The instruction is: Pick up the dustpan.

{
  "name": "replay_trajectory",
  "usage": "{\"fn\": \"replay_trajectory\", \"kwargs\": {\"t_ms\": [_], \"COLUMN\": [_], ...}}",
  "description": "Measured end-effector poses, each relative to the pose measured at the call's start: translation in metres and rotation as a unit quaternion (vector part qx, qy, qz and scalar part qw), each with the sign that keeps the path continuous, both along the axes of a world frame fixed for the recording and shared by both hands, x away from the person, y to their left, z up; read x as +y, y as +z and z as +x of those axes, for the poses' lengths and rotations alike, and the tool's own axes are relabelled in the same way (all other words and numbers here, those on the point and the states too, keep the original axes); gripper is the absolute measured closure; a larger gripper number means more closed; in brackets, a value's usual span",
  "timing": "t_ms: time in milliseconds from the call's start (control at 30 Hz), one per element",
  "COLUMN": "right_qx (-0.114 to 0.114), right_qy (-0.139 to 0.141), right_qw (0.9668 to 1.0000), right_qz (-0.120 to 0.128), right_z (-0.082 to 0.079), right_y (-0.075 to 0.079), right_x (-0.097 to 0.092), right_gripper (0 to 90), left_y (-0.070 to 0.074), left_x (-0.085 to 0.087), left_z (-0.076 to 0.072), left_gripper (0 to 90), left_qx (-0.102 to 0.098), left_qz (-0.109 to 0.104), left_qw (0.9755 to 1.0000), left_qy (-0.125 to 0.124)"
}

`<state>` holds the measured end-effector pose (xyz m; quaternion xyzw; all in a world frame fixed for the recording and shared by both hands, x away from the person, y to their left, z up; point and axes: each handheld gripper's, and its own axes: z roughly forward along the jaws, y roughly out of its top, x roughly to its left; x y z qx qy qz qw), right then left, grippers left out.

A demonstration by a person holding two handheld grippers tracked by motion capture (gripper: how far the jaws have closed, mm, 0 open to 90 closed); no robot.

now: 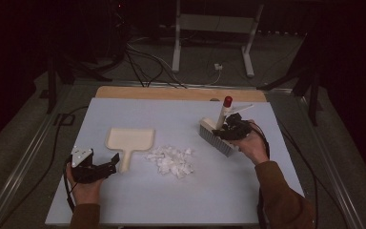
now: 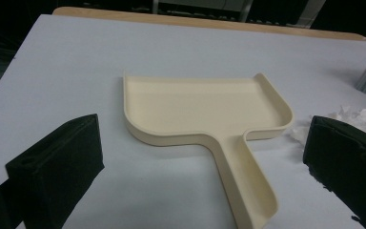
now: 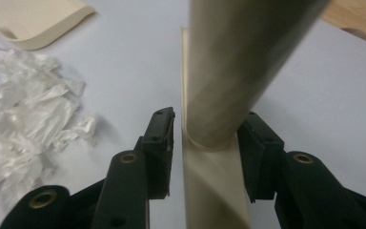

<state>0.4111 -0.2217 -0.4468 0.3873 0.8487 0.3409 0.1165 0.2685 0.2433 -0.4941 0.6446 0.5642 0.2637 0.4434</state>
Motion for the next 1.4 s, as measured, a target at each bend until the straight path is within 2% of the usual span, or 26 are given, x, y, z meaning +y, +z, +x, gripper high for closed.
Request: {"fn": "replay_trajectory", "kwargs": {"t_ms": [167,333,433,567,667,800,900,967,1033,1133,1267,1400], "right_qx": [0.008,0.013,0.013,0.005,0.006,0.003,0.001,0.0,-0.001,-0.002,-0.002,-0.001], "right_qy": [-0.001,-0.002,-0.006,-0.001,0.001,0.003,0.004,0.003,0.002,0.003,0.005,0.006], "right_qw": [0.9999,0.9999,0.9999,0.9999,0.9999,0.9999,0.9999,0.9999,0.9998,0.9998,0.9998,0.9998], "right_qz": [0.007,0.001,-0.001,-0.01,-0.011,-0.014,-0.016,-0.017,-0.017,-0.018,-0.019,-0.019], "right_z": [0.002,0.003,0.003,0.001,0.001,-0.001,-0.001,-0.001,-0.001,-0.001,-0.001,-0.002], "right_y": [-0.002,-0.003,-0.004,-0.003,-0.003,-0.002,-0.002,-0.002,-0.002,-0.002,-0.002,-0.002], "right_x": [0.001,0.003,0.004,0.004,0.004,0.006,0.007,0.007,0.007,0.007,0.006,0.006], "right_gripper": [60.7,64.4,67.0,67.2,67.2,67.2,67.2,67.1,67.1,67.1,67.1,67.1], "left_y": [-0.001,-0.001,-0.001,-0.003,-0.008,-0.014,-0.017,-0.02,-0.024,-0.027,-0.028,-0.027], "left_x": [-0.003,-0.006,-0.01,-0.02,-0.031,-0.045,-0.052,-0.056,-0.06,-0.063,-0.066,-0.068], "left_z": [0.0,0.001,0.002,0.006,0.012,0.021,0.027,0.031,0.034,0.038,0.039,0.04], "left_gripper": [0.5,0.5,1.2,1.2,2.5,12.1,22.3,31.6,37.9,47.0,55.9,60.9], "left_qx": [0.003,0.012,0.024,0.047,0.074,0.095,0.106,0.118,0.127,0.13,0.136,0.142], "left_qz": [0.005,0.008,0.009,0.03,0.047,0.065,0.059,0.053,0.058,0.05,0.067,0.079], "left_qw": [1.0,0.9999,0.9997,0.9984,0.9959,0.993,0.9922,0.9914,0.9901,0.9902,0.9883,0.9863], "left_qy": [0.0,0.0,-0.002,-0.009,-0.021,-0.025,-0.028,-0.024,-0.011,0.0,0.015,0.028]}}
